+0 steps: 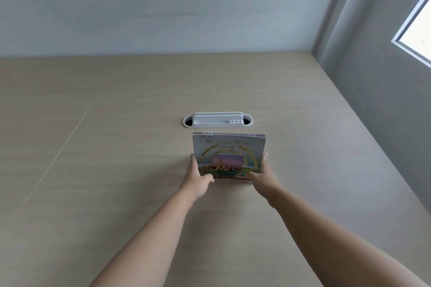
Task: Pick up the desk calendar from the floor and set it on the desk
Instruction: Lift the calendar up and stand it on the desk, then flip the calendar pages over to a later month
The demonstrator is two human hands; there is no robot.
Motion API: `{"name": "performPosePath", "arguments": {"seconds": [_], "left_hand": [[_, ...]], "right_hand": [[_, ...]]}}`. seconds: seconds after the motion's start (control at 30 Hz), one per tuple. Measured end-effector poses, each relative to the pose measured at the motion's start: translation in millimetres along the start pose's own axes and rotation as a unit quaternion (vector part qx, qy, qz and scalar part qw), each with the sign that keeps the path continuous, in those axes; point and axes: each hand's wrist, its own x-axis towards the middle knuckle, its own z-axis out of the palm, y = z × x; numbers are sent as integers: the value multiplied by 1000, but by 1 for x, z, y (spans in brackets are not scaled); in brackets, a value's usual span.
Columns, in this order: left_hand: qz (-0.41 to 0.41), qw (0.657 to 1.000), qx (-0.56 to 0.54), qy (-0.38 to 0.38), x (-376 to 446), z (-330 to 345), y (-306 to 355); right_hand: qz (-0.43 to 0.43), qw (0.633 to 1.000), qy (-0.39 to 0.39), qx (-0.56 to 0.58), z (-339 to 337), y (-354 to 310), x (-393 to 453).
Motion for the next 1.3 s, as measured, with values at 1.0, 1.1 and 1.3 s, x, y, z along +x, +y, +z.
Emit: {"name": "performPosePath", "arguments": {"seconds": [1.0, 1.1, 1.3], "left_hand": [[73, 995, -44, 53, -5, -32, -23], [74, 995, -48, 55, -3, -30, -25], [74, 995, -45, 47, -3, -30, -27]], "right_hand": [[-63, 975, 209, -53, -16, -21, -64], [-62, 976, 202, -57, -14, -18, -66], [-40, 985, 165, 42, -13, -21, -63]]}}
